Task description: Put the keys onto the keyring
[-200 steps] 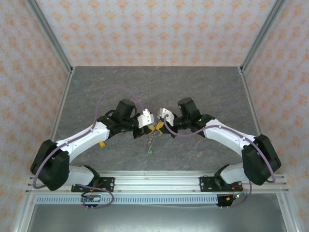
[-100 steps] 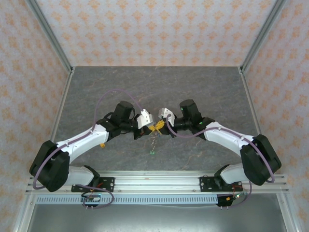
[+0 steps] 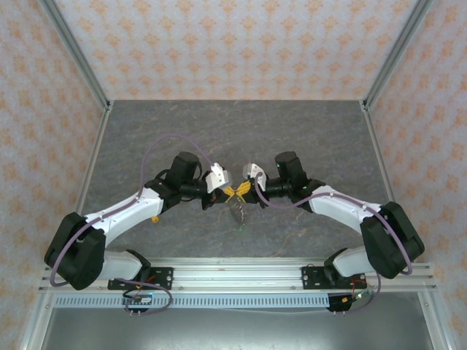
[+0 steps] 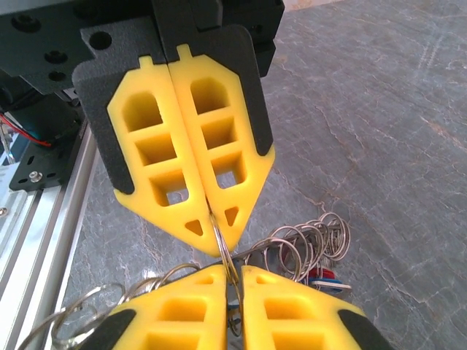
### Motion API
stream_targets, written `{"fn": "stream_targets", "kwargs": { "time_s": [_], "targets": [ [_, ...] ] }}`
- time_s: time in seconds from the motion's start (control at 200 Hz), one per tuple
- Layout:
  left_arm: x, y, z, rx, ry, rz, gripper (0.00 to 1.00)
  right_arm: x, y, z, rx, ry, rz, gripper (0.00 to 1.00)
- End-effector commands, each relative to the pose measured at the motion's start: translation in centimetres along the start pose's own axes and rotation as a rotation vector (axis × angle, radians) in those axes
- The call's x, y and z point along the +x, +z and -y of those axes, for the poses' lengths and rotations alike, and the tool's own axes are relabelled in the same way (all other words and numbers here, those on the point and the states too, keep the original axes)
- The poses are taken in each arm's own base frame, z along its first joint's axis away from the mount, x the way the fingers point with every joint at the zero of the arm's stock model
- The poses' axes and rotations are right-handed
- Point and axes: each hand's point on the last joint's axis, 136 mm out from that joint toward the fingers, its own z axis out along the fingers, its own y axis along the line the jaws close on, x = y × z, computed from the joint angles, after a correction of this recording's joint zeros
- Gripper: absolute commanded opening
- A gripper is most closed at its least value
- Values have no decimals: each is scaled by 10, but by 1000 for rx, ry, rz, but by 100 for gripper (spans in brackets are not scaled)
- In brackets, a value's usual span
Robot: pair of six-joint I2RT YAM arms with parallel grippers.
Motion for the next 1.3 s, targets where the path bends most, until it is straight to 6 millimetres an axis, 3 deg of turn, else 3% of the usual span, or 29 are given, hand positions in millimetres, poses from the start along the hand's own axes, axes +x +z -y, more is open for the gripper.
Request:
{"fn": "stream_targets", "kwargs": {
  "time_s": [0.0, 0.2, 0.245, 0.526, 1.291],
  "targets": [
    [-23, -8, 6, 20, 46, 82, 0, -10, -1, 2, -13, -17, 43, 8],
    [-16, -7, 2, 0, 40, 49, 0, -18, -3, 3, -7, -20, 55, 0],
    [-15, -8, 0, -12, 42, 32, 7, -20, -3, 5, 5, -13, 53, 0],
    [3, -8, 0, -14, 51, -86, 14, -20, -3, 0, 29, -46, -26, 0],
    [0, -1, 4, 22, 63, -104, 19, -37, 0, -8, 2, -74, 29, 0]
  ]
}}
